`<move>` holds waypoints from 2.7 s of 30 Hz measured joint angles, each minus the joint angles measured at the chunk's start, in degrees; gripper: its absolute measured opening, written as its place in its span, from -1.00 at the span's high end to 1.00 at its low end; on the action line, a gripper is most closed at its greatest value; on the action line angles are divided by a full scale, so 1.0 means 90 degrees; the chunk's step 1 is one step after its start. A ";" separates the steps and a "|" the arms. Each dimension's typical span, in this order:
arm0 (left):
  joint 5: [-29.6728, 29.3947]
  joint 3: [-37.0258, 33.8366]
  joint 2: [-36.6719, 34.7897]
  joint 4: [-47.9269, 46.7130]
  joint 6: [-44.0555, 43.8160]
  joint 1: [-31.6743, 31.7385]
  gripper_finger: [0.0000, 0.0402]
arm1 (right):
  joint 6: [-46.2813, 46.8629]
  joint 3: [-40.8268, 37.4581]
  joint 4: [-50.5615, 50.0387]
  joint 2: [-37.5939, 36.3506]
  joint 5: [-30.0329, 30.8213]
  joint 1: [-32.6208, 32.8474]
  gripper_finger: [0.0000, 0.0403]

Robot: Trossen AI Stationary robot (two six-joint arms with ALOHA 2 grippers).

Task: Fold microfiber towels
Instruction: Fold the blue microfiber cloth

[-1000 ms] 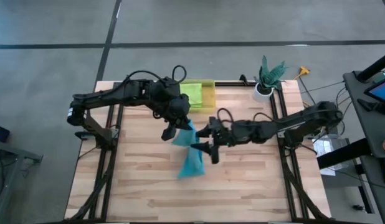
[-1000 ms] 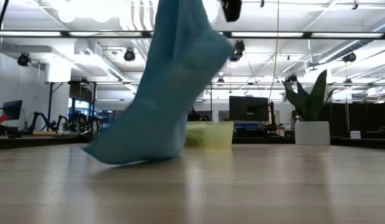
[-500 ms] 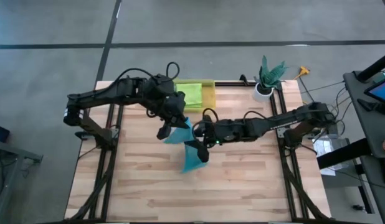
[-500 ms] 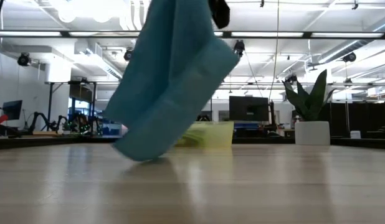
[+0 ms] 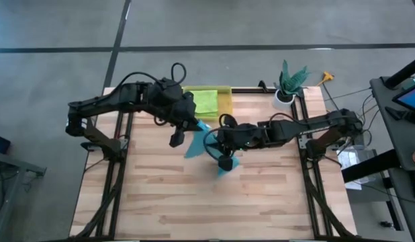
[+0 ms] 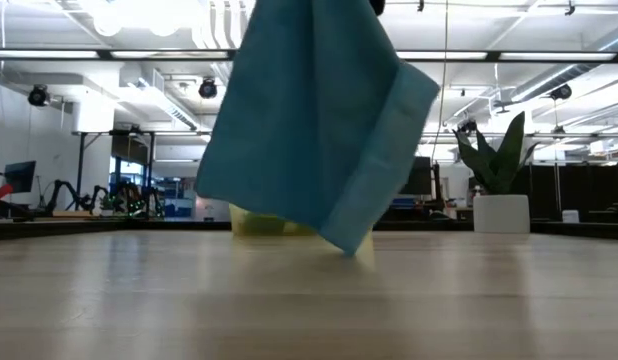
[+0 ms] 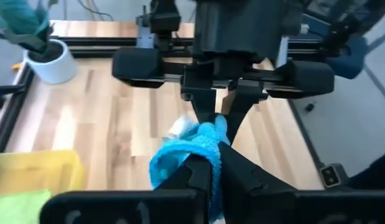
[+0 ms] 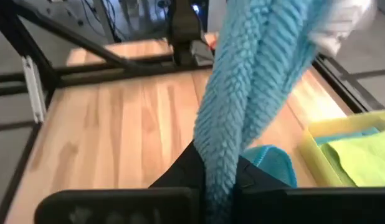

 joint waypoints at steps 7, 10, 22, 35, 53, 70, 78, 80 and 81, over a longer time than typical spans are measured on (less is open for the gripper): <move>-0.0311 0.0004 -0.0068 0.0025 -0.0557 0.0102 0.80 | -0.0483 0.0201 -0.0803 -0.0015 0.0266 0.0005 0.95; -0.0305 -0.0025 0.0020 0.0030 -0.0806 0.0131 0.68 | -0.0923 0.0398 -0.0763 -0.0027 0.0310 -0.0005 0.95; 0.0317 -0.0042 0.0330 0.0309 -0.0937 0.0182 0.38 | -0.1864 0.0724 -0.1592 -0.0027 0.0261 -0.0024 0.95; 0.1547 -0.0054 0.0447 0.0462 -0.1202 0.0726 0.24 | -0.2159 0.0724 -0.1759 -0.0095 0.0265 -0.0024 0.96; 0.2287 -0.0130 0.0452 0.0878 -0.1507 0.1066 0.14 | -0.2312 0.0724 -0.1749 -0.0097 0.0319 -0.0058 0.96; 0.2504 -0.0134 0.0452 0.0518 -0.1673 0.1083 0.15 | -0.2084 0.0724 -0.1756 -0.0097 0.0333 -0.0068 0.96; 0.2393 -0.0139 0.0452 0.0572 -0.1673 0.1086 0.15 | -0.2084 0.0721 -0.1764 -0.0058 0.0328 -0.0068 0.96; 0.2390 -0.0139 0.0452 0.0573 -0.1722 0.1086 0.15 | -0.2083 0.0721 -0.1754 -0.0056 0.0330 -0.0068 0.96; 0.2387 -0.0139 0.0452 0.0572 -0.1801 0.1088 0.15 | -0.2084 0.0721 -0.1754 -0.0053 0.0330 -0.0070 0.96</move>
